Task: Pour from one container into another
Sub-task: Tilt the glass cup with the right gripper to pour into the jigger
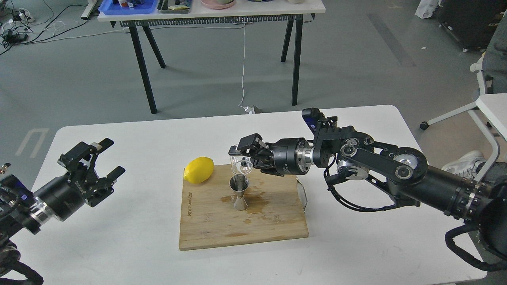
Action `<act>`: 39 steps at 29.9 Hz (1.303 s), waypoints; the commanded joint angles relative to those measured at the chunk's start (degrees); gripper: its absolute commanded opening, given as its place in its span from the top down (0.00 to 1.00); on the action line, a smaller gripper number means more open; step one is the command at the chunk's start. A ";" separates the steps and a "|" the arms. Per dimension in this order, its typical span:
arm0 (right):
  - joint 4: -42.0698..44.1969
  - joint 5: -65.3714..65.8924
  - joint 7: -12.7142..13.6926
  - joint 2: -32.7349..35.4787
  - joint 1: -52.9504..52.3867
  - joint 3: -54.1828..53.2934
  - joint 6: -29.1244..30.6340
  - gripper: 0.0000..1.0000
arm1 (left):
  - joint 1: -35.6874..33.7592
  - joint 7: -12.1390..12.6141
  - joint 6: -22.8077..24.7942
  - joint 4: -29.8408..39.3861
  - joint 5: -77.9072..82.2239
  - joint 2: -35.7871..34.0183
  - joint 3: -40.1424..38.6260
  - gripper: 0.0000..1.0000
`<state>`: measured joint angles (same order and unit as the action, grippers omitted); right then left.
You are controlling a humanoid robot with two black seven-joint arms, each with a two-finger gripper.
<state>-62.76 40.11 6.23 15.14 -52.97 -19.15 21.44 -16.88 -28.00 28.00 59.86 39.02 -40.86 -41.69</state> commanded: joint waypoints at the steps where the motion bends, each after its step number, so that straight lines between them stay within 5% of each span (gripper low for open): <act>1: 0.27 -0.03 -0.08 -0.02 -0.47 0.61 0.00 0.72 | -0.09 0.00 0.00 0.00 0.00 0.43 0.03 0.01; 39: 0.36 3.92 -2.80 -1.78 -3.81 3.42 1.14 0.70 | -0.18 0.00 0.00 -0.09 0.00 0.26 -0.06 0.01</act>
<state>-62.39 43.60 3.77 13.34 -56.76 -15.73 22.39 -17.04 -28.00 28.00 59.83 39.02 -40.63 -41.70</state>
